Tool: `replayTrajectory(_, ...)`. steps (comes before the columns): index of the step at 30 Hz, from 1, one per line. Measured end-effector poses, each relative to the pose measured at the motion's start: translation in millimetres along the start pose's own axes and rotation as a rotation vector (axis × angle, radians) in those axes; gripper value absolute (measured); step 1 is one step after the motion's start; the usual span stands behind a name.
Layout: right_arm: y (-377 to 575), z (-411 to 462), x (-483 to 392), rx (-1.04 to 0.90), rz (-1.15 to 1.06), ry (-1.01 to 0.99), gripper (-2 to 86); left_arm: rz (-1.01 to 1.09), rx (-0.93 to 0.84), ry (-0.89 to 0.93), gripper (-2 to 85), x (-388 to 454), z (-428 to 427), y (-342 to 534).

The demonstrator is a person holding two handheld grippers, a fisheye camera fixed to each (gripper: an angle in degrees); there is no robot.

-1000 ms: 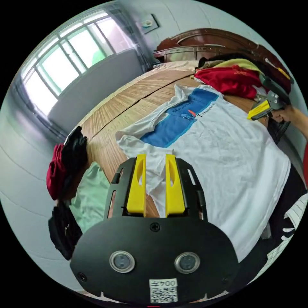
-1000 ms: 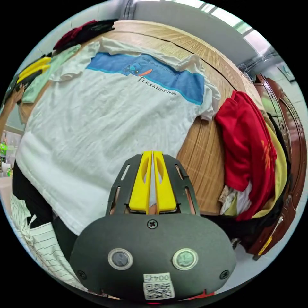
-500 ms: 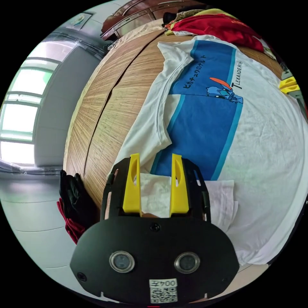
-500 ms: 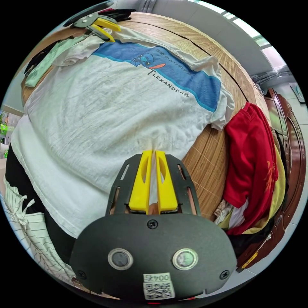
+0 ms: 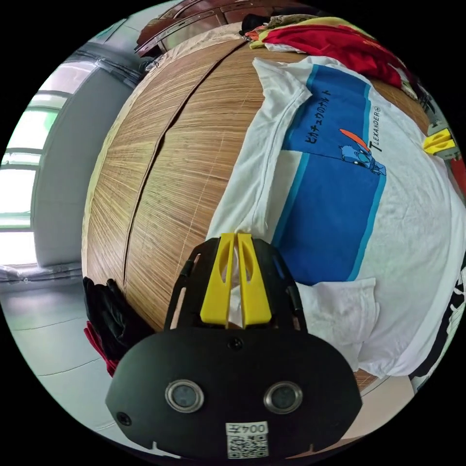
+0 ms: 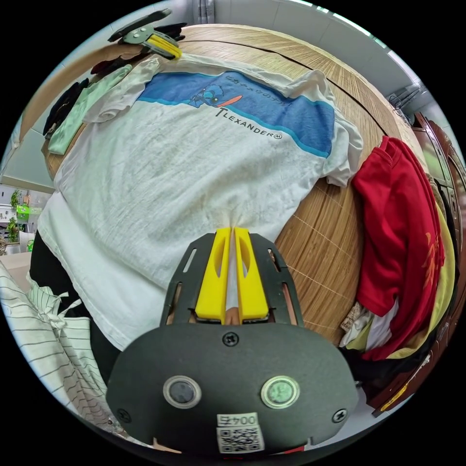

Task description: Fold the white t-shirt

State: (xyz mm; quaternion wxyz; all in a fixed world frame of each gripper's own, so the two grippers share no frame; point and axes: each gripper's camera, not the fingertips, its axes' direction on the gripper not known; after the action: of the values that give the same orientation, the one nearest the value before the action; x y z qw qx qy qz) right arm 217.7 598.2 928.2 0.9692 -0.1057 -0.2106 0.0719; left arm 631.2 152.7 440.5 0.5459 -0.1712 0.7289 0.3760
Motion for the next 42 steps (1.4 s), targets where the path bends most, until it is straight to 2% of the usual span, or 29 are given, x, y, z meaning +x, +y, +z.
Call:
replayTrajectory(2,1.3,2.9,1.6,0.001,0.004,-0.007,2.8,-0.102,0.018,0.011,2.2,-28.3,-1.3,-2.0)
replayTrajectory(6,5.4,9.0,5.4,0.007,0.014,-0.024,2.9,-0.528,0.068,0.035,3.8,-111.3,3.7,6.7)
replayTrajectory(8,6.7,11.2,6.8,0.008,0.020,-0.029,2.8,-0.721,0.098,0.131,5.5,-145.1,11.6,18.8)
replayTrajectory(11,8.2,14.6,8.9,0.007,0.029,-0.036,2.7,-1.016,0.198,0.376,9.6,-188.9,29.1,52.4)
replayTrajectory(13,8.9,16.4,9.4,0.007,0.034,-0.037,2.4,-1.203,0.348,0.646,13.2,-212.1,44.7,89.4)
replayTrajectory(15,9.3,18.6,8.6,0.002,0.037,-0.029,2.1,-1.279,0.420,0.775,16.3,-224.7,50.6,114.7)
replayTrajectory(17,8.8,20.1,6.2,-0.004,0.033,-0.013,2.0,-1.317,0.438,0.806,17.6,-236.4,48.5,139.4)
replayTrajectory(20,7.8,22.4,1.7,-0.010,0.031,0.015,1.7,-1.355,0.498,0.733,17.7,-251.2,24.2,185.2)
replayTrajectory(23,8.2,23.7,1.3,-0.012,0.043,0.021,1.4,-1.223,0.496,0.685,17.1,-245.6,-8.4,214.9)
replayTrajectory(25,9.1,24.2,3.0,-0.009,0.054,0.013,1.4,-1.090,0.467,0.748,16.9,-212.5,-24.6,235.6)
replayTrajectory(28,11.6,24.7,7.8,0.004,0.083,-0.010,1.3,-1.006,0.451,0.832,17.2,-142.8,-41.0,274.7)
replayTrajectory(31,14.6,24.8,10.5,0.020,0.112,-0.024,1.3,-1.023,0.473,0.849,17.8,-69.0,-55.3,319.2)
replayTrajectory(36,13.6,24.2,-0.8,0.022,0.111,0.039,1.1,-1.134,0.549,0.886,17.4,5.8,-47.9,363.6)
replayTrajectory(38,11.0,24.2,-9.2,0.012,0.090,0.087,1.0,-1.143,0.548,0.854,17.1,18.0,-43.5,364.5)
replayTrajectory(42,6.2,24.5,-24.5,-0.007,0.053,0.177,0.8,-1.146,0.472,0.618,16.4,32.8,-46.4,351.8)
